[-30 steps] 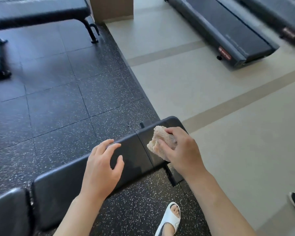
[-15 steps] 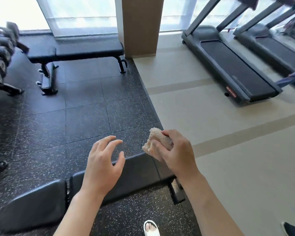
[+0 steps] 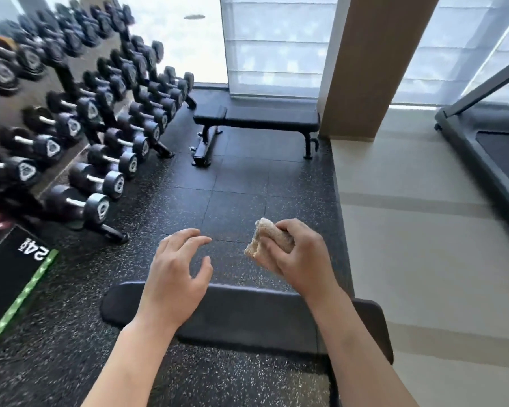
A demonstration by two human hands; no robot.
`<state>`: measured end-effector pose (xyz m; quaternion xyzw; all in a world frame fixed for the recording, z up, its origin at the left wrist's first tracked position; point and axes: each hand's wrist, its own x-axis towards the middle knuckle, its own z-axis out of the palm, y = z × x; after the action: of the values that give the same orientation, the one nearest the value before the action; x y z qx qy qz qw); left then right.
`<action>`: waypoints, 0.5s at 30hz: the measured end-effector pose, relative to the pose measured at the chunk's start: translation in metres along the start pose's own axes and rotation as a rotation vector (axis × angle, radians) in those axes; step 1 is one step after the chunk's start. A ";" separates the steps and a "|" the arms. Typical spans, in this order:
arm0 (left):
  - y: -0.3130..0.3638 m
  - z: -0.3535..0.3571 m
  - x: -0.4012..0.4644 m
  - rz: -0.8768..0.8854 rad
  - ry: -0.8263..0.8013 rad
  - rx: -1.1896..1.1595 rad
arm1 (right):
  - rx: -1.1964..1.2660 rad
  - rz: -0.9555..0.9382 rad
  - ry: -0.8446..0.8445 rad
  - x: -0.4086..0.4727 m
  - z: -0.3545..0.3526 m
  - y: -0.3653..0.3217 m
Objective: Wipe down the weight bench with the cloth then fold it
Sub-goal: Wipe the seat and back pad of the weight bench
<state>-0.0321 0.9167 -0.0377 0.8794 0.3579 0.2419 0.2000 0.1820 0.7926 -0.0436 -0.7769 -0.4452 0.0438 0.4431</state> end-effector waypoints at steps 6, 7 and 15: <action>-0.025 -0.061 -0.046 -0.167 0.143 0.130 | 0.085 -0.109 -0.114 0.014 0.033 -0.047; -0.029 -0.072 -0.054 -0.200 0.164 0.145 | 0.106 -0.126 -0.128 0.014 0.039 -0.056; -0.056 -0.141 -0.122 -0.373 0.307 0.225 | 0.203 -0.292 -0.256 -0.006 0.086 -0.129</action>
<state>-0.2184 0.8903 0.0121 0.7680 0.5647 0.2899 0.0855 0.0546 0.8712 -0.0030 -0.6435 -0.5990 0.1222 0.4607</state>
